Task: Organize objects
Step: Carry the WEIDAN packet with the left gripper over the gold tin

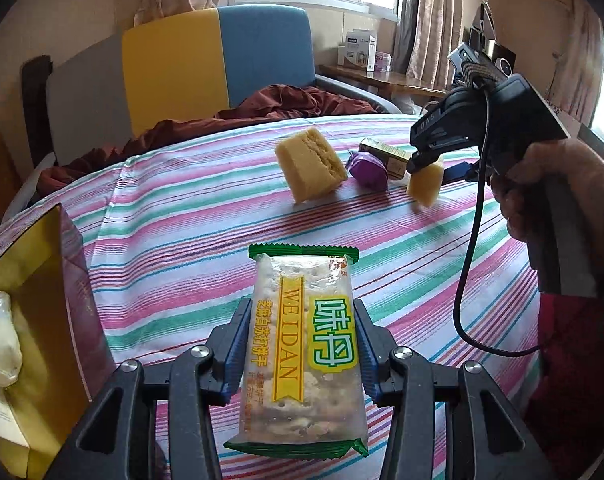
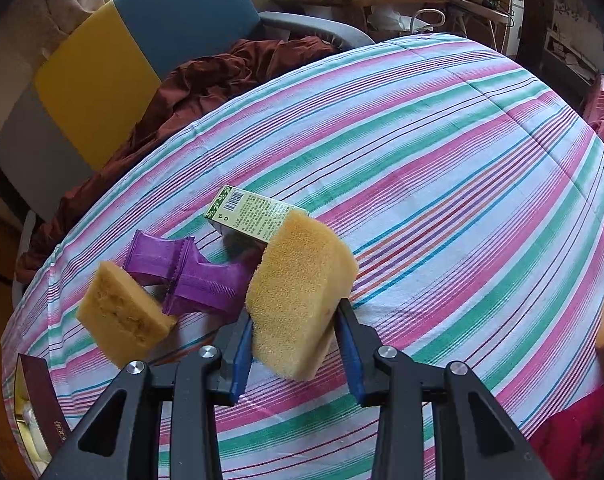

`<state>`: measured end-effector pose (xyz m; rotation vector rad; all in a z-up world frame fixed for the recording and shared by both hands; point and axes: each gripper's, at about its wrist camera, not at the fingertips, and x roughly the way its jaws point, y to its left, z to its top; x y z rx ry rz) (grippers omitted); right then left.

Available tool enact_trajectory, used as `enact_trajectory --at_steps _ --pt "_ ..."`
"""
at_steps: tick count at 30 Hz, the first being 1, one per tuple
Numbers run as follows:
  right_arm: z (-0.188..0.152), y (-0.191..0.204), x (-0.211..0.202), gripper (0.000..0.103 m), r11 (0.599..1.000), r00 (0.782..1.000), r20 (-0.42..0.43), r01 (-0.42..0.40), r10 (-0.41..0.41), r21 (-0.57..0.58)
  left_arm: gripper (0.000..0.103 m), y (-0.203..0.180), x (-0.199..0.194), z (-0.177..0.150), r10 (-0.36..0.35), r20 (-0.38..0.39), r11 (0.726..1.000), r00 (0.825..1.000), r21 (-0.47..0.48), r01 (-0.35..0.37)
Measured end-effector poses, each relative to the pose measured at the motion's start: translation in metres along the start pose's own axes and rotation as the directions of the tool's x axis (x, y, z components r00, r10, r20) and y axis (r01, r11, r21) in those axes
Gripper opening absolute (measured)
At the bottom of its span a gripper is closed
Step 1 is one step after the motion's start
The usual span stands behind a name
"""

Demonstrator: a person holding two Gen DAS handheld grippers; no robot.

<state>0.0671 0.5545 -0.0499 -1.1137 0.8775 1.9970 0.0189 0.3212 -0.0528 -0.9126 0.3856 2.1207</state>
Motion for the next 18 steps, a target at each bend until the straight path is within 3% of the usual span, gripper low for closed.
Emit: enact_trajectory --at_steps 11,18 --pt "-0.004 0.005 0.000 0.038 0.999 1.000 0.003 0.026 -0.026 -0.036 0.047 0.044 -0.040 -0.006 0.081 0.048 0.994 0.996 -0.084 -0.077" --pt "-0.008 0.006 0.002 0.038 0.997 0.999 -0.012 0.050 -0.051 -0.054 0.048 0.078 -0.050 -0.016 0.079 0.021 0.982 0.997 -0.173 -0.074"
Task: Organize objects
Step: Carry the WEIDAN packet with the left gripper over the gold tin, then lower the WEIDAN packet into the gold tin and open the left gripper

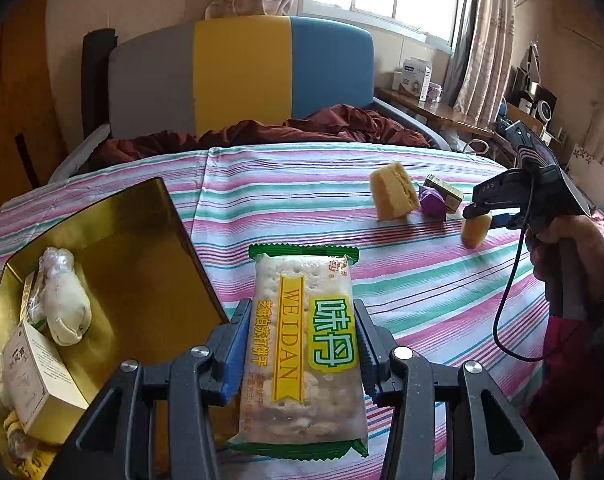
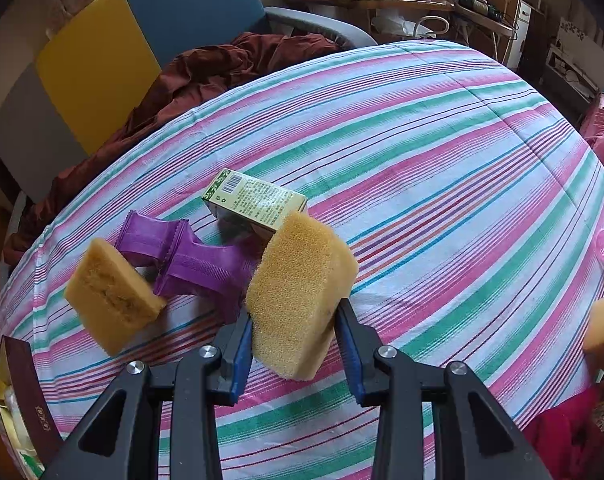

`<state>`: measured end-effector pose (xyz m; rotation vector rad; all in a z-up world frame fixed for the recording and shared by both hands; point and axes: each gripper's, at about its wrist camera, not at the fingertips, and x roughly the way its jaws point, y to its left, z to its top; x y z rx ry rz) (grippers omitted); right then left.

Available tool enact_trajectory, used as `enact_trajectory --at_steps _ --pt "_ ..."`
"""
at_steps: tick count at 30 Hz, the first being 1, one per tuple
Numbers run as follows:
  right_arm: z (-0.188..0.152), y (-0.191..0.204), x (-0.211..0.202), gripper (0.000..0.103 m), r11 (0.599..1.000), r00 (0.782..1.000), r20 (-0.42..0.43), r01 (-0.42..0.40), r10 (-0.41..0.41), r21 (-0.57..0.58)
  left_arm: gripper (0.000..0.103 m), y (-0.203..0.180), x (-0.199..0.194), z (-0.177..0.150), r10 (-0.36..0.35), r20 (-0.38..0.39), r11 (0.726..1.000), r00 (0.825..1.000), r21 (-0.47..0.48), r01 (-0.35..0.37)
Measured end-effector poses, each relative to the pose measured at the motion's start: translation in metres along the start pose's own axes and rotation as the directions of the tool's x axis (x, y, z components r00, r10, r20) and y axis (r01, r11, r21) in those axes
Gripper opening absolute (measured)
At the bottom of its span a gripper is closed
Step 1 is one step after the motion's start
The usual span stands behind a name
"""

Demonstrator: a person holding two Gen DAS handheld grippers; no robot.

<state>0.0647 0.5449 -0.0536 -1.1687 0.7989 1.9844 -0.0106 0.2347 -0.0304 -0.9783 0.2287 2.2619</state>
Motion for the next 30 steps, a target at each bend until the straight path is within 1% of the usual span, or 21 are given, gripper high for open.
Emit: enact_trajectory --at_steps 4,10,12,16,18,22,23,25,27,29,30 --pt "0.000 0.000 -0.001 0.038 1.000 1.000 0.004 0.002 -0.002 0.001 0.048 0.030 -0.004 0.000 -0.019 -0.026 0.995 0.999 -0.102 0.016" --pt "-0.002 0.002 -0.003 0.038 1.000 1.000 0.009 -0.001 0.002 -0.005 0.048 0.080 -0.020 0.004 -0.005 -0.005 0.973 1.000 -0.232 0.004" --pt "-0.003 0.003 -0.005 0.038 1.000 1.000 0.015 -0.001 0.001 -0.014 0.048 0.098 -0.021 0.005 -0.003 -0.007 0.960 1.000 -0.278 0.001" --pt "-0.002 0.006 -0.006 0.038 1.000 1.000 0.016 -0.005 0.006 -0.021 0.048 0.138 -0.014 0.009 -0.005 -0.043 0.922 0.999 -0.388 -0.012" --pt "-0.003 0.006 -0.005 0.038 1.000 1.000 0.013 -0.006 0.007 -0.023 0.048 0.153 -0.010 0.015 0.002 -0.056 0.907 0.998 -0.420 -0.025" --pt "-0.003 0.007 -0.006 0.038 0.999 1.000 0.012 -0.013 0.014 -0.031 0.048 0.179 0.006 0.032 0.029 -0.073 0.885 0.997 -0.462 -0.060" --pt "-0.003 0.008 -0.006 0.038 0.999 1.000 0.012 -0.015 0.015 -0.033 0.048 0.183 0.011 0.037 0.037 -0.073 0.886 0.997 -0.459 -0.066" --pt "-0.003 0.009 -0.006 0.038 0.999 1.000 0.010 -0.018 0.018 -0.037 0.048 0.191 0.022 0.047 0.082 -0.089 0.889 0.993 -0.444 -0.113" --pt "-0.004 0.010 -0.005 0.038 0.999 1.000 0.008 -0.021 0.021 -0.040 0.048 0.198 0.036 0.055 0.098 -0.107 0.893 0.989 -0.430 -0.135" --pt "-0.003 0.010 -0.005 0.038 0.999 1.000 0.008 -0.022 0.022 -0.044 0.048 0.206 0.048 0.059 0.145 -0.137 0.885 0.980 -0.426 -0.191" --pt "-0.003 0.010 -0.004 0.038 0.999 1.000 0.006 -0.023 0.023 -0.046 0.048 0.210 0.055 0.060 0.154 -0.153 0.885 0.976 -0.419 -0.205"
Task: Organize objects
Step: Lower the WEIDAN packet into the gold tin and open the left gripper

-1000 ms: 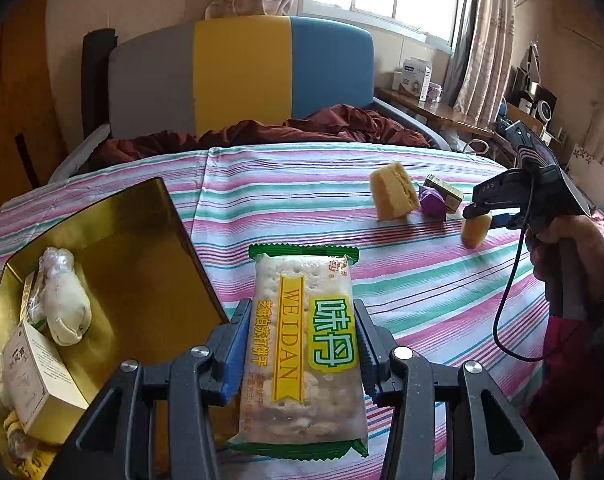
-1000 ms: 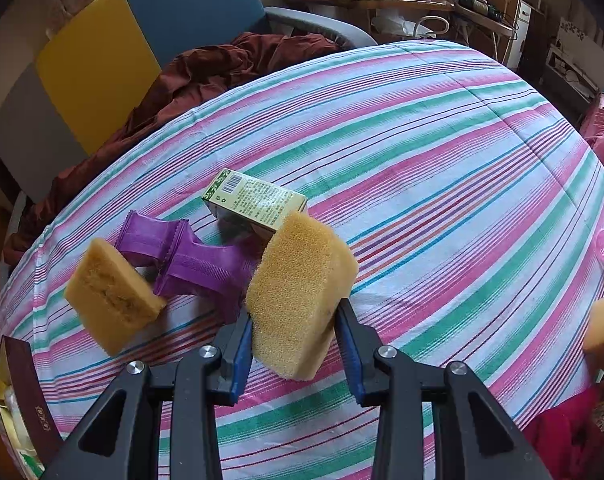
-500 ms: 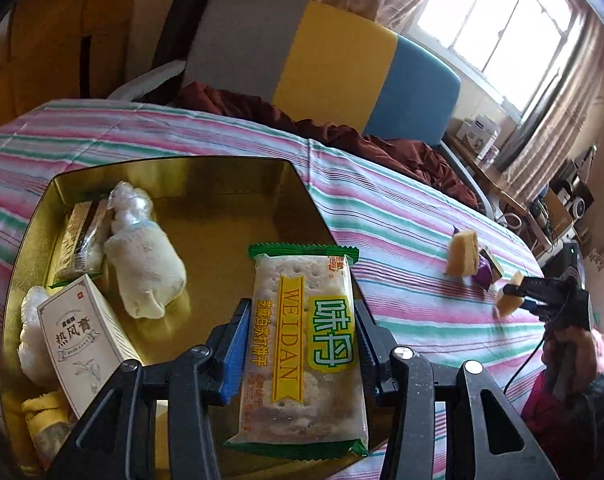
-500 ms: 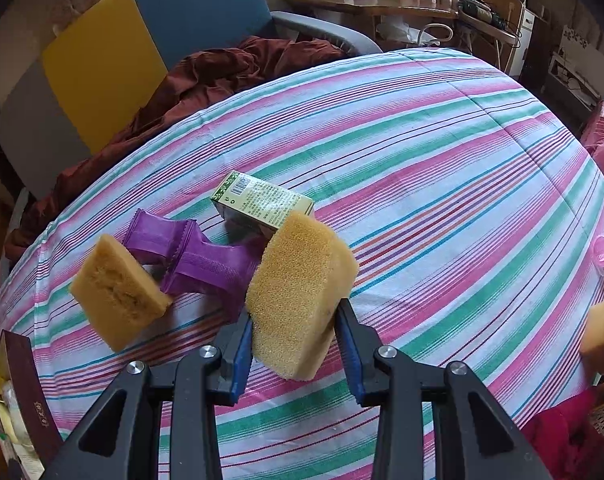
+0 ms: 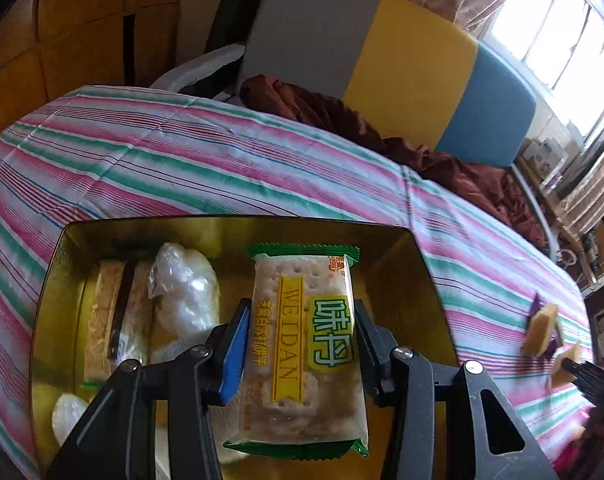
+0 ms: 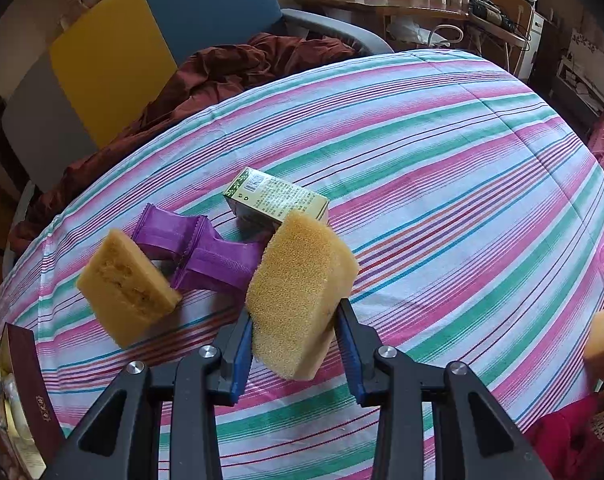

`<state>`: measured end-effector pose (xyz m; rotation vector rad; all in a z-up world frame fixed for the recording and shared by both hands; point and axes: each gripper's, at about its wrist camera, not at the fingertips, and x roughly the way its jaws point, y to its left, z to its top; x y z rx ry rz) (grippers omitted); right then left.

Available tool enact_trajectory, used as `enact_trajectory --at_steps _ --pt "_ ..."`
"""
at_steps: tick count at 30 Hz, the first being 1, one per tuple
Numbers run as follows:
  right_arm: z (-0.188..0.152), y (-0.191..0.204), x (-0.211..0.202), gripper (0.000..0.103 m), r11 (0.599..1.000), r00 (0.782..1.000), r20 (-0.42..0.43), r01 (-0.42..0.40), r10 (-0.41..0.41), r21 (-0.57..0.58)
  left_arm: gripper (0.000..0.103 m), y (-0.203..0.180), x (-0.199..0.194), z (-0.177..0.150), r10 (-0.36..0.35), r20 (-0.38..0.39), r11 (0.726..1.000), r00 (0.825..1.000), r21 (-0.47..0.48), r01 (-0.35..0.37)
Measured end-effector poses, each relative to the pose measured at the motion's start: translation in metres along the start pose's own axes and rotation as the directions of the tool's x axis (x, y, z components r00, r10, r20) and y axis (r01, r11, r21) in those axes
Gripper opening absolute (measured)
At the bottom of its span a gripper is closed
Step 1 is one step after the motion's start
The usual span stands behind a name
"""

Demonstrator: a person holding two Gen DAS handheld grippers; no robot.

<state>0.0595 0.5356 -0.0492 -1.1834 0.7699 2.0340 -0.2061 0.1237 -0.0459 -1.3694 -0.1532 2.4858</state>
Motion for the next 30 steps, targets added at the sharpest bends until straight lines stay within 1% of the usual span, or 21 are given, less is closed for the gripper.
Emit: enact_trajectory --at_steps 3,7,9,11,13,15,18,21,23,24,26,27,30 --pt "0.001 0.001 0.001 0.038 1.000 1.000 -0.003 -0.004 0.004 -0.006 0.048 0.005 0.016 0.005 0.048 -0.017 0.999 0.999 -0.004 -0.048" --pt "0.001 0.003 0.002 0.038 1.000 1.000 -0.006 -0.007 0.006 -0.018 0.048 0.013 0.034 0.011 0.065 -0.039 0.998 0.997 -0.020 -0.066" --pt "0.001 0.004 0.003 0.038 1.000 1.000 -0.007 -0.006 0.005 -0.023 0.053 0.015 0.041 0.014 0.054 -0.055 0.998 0.997 -0.029 -0.056" --pt "0.001 0.004 0.003 0.038 1.000 1.000 -0.008 -0.004 0.004 -0.023 0.053 0.016 0.045 0.014 0.055 -0.064 0.998 0.996 -0.037 -0.058" --pt "0.001 0.003 0.003 0.038 1.000 1.000 -0.009 -0.003 0.003 -0.021 0.053 0.014 0.046 0.013 0.065 -0.063 0.998 0.996 -0.020 -0.067" --pt "0.001 0.003 0.004 0.038 1.000 1.000 -0.011 -0.001 0.000 -0.021 0.052 0.013 0.044 0.013 0.074 -0.054 0.997 0.996 -0.008 -0.075" --pt "0.000 0.003 0.004 0.038 1.000 1.000 -0.011 0.005 -0.005 -0.019 0.052 0.018 0.037 0.014 0.072 -0.031 0.997 0.997 -0.026 -0.073" --pt "0.000 0.002 0.003 0.038 1.000 1.000 -0.011 0.008 -0.008 -0.012 0.053 0.025 0.028 0.017 0.045 -0.018 0.998 0.999 -0.049 -0.045" --pt "0.000 0.001 0.003 0.038 1.000 1.000 -0.011 0.013 -0.013 -0.011 0.056 0.027 0.022 0.017 0.036 -0.007 0.998 0.999 -0.050 -0.037" --pt "0.000 0.001 0.003 0.038 1.000 1.000 -0.011 0.015 -0.015 -0.010 0.056 0.028 0.019 0.017 0.034 -0.007 0.998 0.999 -0.050 -0.035" --pt "0.001 0.000 0.002 0.038 1.000 1.000 -0.005 0.015 -0.015 -0.005 0.056 0.030 0.010 0.015 0.007 -0.002 0.998 1.000 -0.068 -0.007" --pt "0.001 -0.001 0.001 0.038 1.000 1.000 -0.001 0.015 -0.015 -0.001 0.057 0.030 0.003 0.012 -0.003 0.011 0.998 1.000 -0.067 0.004" --pt "0.002 -0.003 -0.003 0.038 1.000 1.000 0.016 0.006 -0.006 0.012 0.057 0.027 -0.018 -0.001 -0.006 0.043 1.000 0.999 -0.030 0.008"
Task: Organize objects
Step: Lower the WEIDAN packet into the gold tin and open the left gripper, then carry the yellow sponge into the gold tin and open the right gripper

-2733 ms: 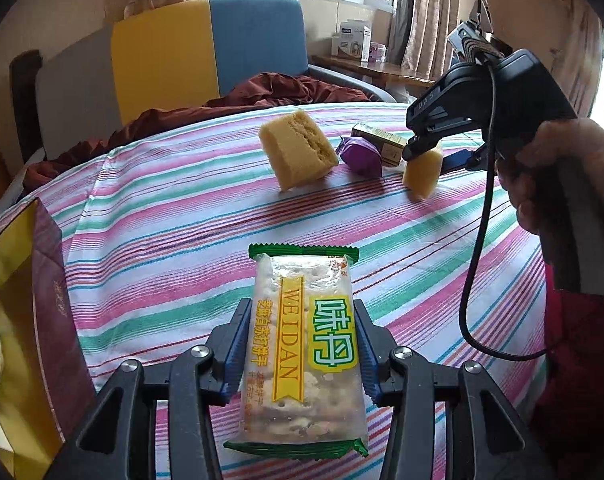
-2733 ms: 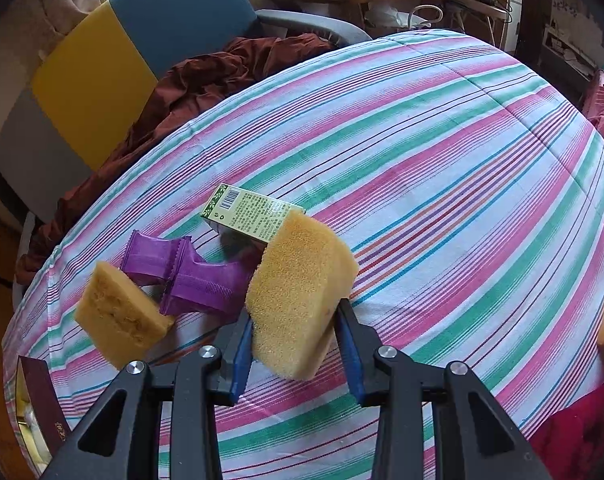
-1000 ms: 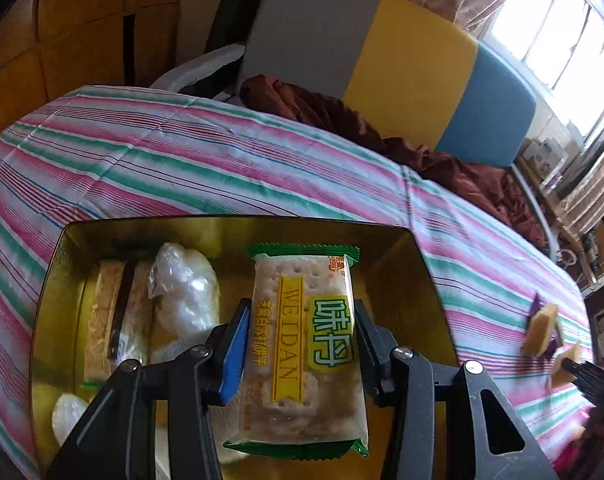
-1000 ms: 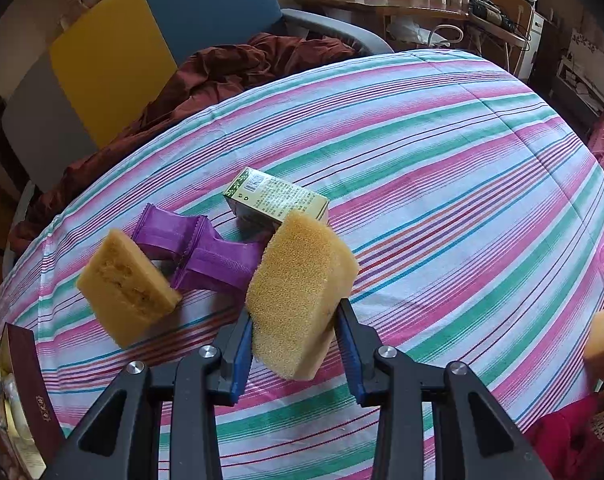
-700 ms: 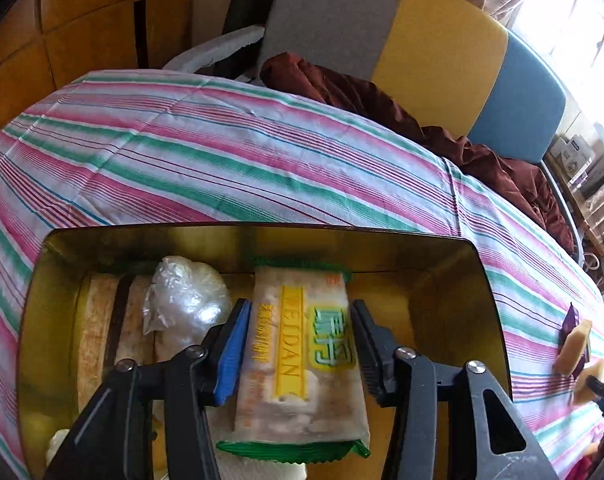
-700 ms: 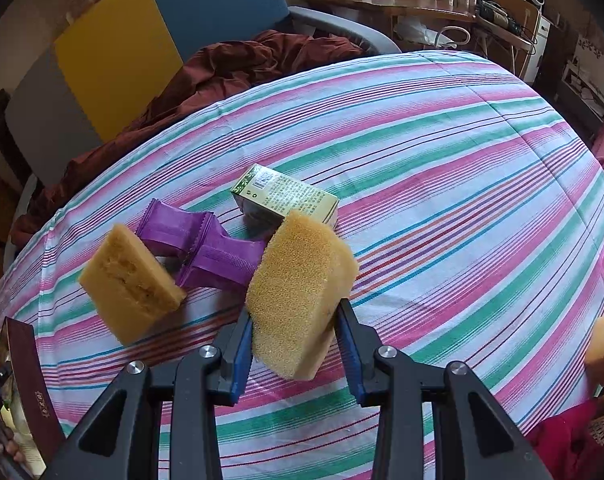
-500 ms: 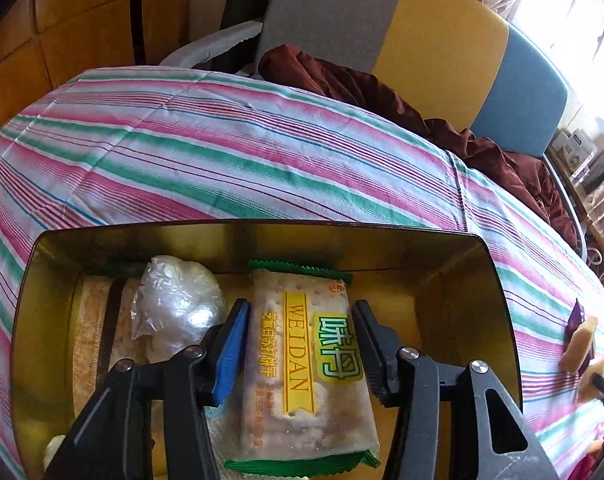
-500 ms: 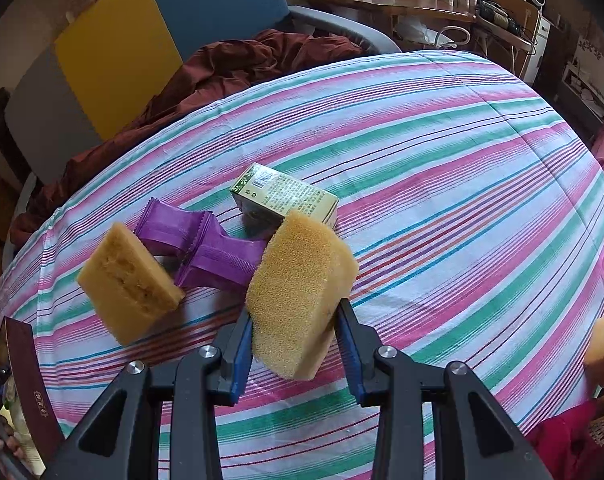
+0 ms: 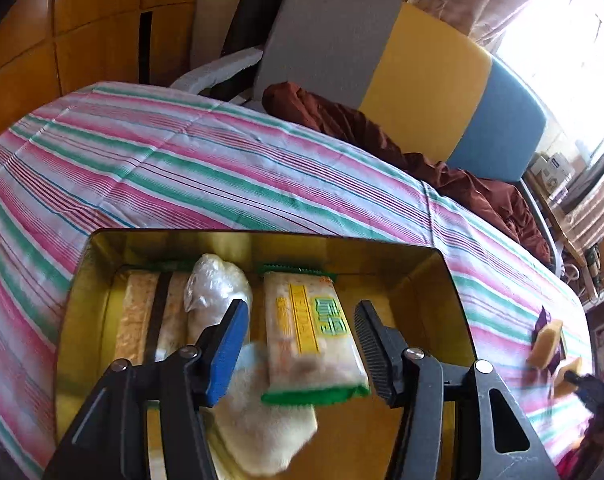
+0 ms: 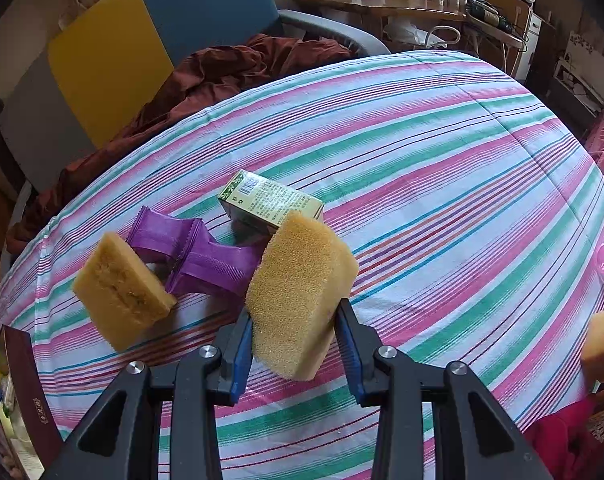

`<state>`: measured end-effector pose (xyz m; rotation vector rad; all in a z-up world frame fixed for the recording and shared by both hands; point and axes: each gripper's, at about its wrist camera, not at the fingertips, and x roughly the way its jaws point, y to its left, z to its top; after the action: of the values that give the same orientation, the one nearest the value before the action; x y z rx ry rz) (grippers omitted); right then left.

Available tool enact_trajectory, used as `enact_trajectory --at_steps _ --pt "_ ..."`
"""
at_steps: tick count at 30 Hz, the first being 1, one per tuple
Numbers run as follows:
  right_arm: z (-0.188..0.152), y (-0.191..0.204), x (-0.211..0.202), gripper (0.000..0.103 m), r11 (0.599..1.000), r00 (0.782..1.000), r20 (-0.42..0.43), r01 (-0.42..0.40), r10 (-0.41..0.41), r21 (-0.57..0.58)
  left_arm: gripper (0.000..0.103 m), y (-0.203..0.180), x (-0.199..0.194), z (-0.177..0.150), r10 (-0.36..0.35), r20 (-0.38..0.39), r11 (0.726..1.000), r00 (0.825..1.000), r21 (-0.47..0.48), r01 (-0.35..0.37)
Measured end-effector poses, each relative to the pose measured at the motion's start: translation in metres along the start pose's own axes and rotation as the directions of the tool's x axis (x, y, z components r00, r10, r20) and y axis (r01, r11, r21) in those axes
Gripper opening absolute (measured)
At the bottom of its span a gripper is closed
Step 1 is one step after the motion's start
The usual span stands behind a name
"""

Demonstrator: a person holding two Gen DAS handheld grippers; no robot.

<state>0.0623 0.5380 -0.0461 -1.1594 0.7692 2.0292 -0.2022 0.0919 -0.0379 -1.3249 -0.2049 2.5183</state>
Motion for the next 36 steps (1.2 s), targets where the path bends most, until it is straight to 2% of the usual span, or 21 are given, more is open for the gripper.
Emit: enact_trajectory --at_steps 4,11,19,26,31,36 --pt "0.002 0.001 -0.014 0.038 1.000 0.998 0.061 -0.019 0.019 -0.001 0.058 -0.002 -0.036 -0.026 0.003 0.061 0.998 0.998 0.064 -0.007" --pt "0.000 0.015 -0.027 0.038 0.997 0.990 0.126 -0.048 0.055 -0.057 0.063 0.003 -0.081 -0.067 0.064 0.144 0.985 0.987 0.148 -0.085" --pt "-0.013 0.035 -0.036 0.038 0.986 0.985 0.152 -0.061 0.085 -0.153 0.066 0.016 -0.104 -0.097 0.103 0.184 0.977 0.978 0.165 -0.134" --pt "-0.034 0.063 -0.061 0.038 0.955 0.973 0.157 -0.119 0.166 -0.271 0.068 0.022 -0.111 -0.109 0.124 0.197 0.970 0.973 0.184 -0.161" --pt "-0.062 0.105 -0.080 0.038 0.890 0.957 0.097 -0.212 0.272 -0.403 0.069 0.024 -0.113 -0.111 0.124 0.199 0.970 0.972 0.182 -0.161" --pt "-0.102 0.170 -0.102 0.038 0.770 0.922 0.006 -0.321 0.388 -0.552 0.070 0.026 -0.115 -0.112 0.132 0.209 0.968 0.969 0.183 -0.171"
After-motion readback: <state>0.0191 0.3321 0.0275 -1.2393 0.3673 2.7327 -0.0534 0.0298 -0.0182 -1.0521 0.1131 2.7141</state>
